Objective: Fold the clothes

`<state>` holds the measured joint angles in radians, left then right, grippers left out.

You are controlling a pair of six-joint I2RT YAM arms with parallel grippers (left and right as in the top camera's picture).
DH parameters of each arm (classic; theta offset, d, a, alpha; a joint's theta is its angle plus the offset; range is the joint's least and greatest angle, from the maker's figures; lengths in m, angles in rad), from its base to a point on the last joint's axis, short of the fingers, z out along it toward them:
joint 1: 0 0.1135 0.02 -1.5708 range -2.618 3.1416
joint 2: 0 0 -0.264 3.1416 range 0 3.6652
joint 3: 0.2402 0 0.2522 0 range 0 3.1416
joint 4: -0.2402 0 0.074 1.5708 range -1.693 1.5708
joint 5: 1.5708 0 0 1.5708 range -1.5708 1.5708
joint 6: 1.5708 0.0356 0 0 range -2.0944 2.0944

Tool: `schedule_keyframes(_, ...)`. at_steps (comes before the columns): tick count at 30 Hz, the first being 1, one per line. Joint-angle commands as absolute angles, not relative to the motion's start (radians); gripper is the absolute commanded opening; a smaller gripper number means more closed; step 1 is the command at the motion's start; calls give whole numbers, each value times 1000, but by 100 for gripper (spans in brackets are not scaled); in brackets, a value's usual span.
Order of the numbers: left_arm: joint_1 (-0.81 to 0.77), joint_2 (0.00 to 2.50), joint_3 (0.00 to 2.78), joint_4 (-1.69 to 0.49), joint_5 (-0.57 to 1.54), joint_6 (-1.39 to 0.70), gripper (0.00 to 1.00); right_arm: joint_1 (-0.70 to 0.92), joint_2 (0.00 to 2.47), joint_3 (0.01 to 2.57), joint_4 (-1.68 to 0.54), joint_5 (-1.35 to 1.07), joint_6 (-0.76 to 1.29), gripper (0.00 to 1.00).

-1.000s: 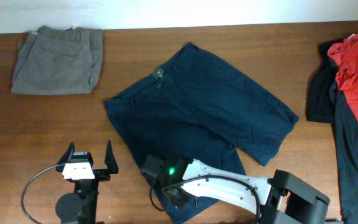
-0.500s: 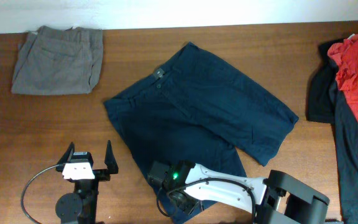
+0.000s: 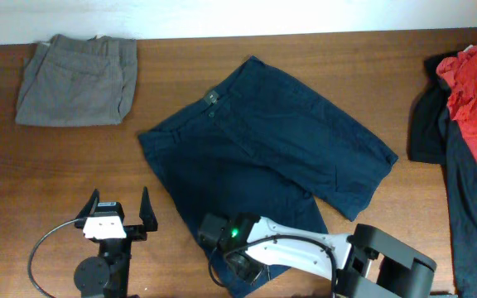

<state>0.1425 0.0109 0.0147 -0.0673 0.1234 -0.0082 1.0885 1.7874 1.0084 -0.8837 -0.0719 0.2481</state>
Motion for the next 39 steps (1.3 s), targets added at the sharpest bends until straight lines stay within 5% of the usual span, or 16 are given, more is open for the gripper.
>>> schedule_keyframes(1, 140, 5, 9, -68, 134, -4, 99, 1047, 1794, 999, -881, -99, 278, 4)
schedule_keyframes(20, 140, 5, 9, -68, 134, -4, 99, 833, 1790, 1000, -886, -114, 276, 6)
schedule_keyframes(21, 140, 5, 9, -68, 134, -4, 99, 833, 1790, 1000, -889, -125, 273, 13)
schedule_keyframes(24, 140, 5, 9, -68, 134, -4, 99, 832, 1790, 1000, -912, -139, 274, 56)
schedule_keyframes(25, 140, 5, 9, -68, 134, -4, 99, 826, 1790, 1000, -920, -136, 275, 83)
schedule_keyframes(26, 140, 5, 9, -68, 134, -4, 99, 820, 1790, 1001, -921, -130, 283, 99)
schedule_keyframes(39, 140, 5, 9, -68, 134, -4, 99, 463, 1737, 1298, -1084, -77, 292, 99)
